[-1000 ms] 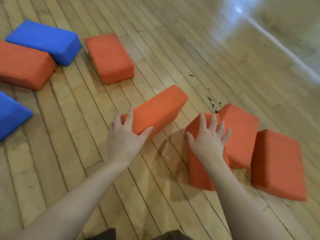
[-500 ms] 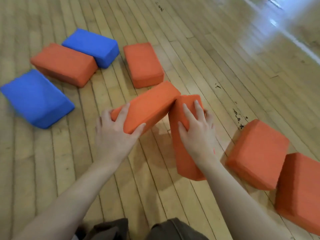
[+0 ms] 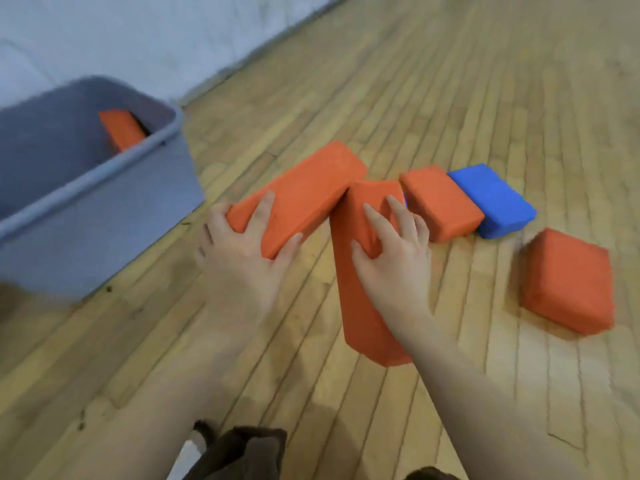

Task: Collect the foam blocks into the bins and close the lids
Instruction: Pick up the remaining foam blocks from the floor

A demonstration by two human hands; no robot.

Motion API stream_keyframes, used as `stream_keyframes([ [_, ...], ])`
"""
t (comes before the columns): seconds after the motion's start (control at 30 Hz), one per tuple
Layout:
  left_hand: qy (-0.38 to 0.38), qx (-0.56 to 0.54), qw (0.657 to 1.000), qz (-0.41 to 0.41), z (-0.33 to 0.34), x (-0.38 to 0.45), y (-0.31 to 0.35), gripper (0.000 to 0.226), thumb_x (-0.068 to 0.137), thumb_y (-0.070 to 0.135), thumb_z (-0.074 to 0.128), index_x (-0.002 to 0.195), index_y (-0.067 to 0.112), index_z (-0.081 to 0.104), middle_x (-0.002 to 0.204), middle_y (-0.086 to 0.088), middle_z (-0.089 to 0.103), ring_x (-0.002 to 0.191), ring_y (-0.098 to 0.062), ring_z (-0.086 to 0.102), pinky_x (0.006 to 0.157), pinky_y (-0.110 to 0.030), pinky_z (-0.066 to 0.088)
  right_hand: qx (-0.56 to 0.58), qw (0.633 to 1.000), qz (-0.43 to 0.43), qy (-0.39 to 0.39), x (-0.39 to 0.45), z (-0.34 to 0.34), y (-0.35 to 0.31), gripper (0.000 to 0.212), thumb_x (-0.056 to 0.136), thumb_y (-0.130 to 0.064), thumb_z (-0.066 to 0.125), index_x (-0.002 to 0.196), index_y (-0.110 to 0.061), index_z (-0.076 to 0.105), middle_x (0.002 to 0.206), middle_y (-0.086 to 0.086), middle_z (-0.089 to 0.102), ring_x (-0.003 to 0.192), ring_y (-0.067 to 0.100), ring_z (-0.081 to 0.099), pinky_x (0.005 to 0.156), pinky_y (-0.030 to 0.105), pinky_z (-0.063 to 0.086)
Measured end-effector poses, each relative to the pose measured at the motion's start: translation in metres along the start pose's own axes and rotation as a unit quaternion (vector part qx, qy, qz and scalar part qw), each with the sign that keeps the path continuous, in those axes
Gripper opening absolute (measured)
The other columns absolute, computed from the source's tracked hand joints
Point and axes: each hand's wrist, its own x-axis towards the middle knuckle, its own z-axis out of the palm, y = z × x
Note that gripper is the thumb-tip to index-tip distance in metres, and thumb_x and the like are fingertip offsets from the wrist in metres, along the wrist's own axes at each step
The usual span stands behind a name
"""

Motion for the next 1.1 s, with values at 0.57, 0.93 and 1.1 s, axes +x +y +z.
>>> stream_keyframes([
  [0.57,0.157,0.116,0.972,-0.129,-0.160,0.177,-0.317,0.053,0.086,0.037,0.062,0.135,0.020,0.050,0.134,-0.028,0.038,0.119,-0.051,0.037,0.097,-0.058,0.032,0.266,0.954,-0.096,-0.104,0.124,0.235,-0.369,0.045,0.082,-0.023,0.066,0.126,-0.014,0.057,0.131,0.007,0.045,0.123,0.026,0.043,0.100,0.035,0.038],
  [0.93,0.085,0.058,0.988,-0.115,-0.112,0.198,-0.320,0.047,0.089,0.041,0.039,0.121,0.013,0.060,0.131,-0.009,0.053,0.122,-0.031,0.042,0.101,-0.044,0.025,0.267,0.936,-0.077,-0.217,0.175,0.279,-0.362,0.032,0.096,-0.027,0.049,0.124,-0.015,0.057,0.128,-0.001,0.050,0.108,0.011,0.050,0.091,0.028,0.042],
  [1.1,0.011,0.072,0.997,-0.028,-0.053,0.195,-0.279,0.043,0.090,0.035,0.042,0.117,0.010,0.064,0.121,-0.008,0.061,0.112,-0.029,0.055,0.092,-0.040,0.038,0.210,0.940,-0.109,-0.246,0.170,0.266,-0.288,0.031,0.098,-0.027,0.046,0.126,-0.018,0.057,0.122,-0.003,0.056,0.105,0.012,0.055,0.089,0.036,0.047],
])
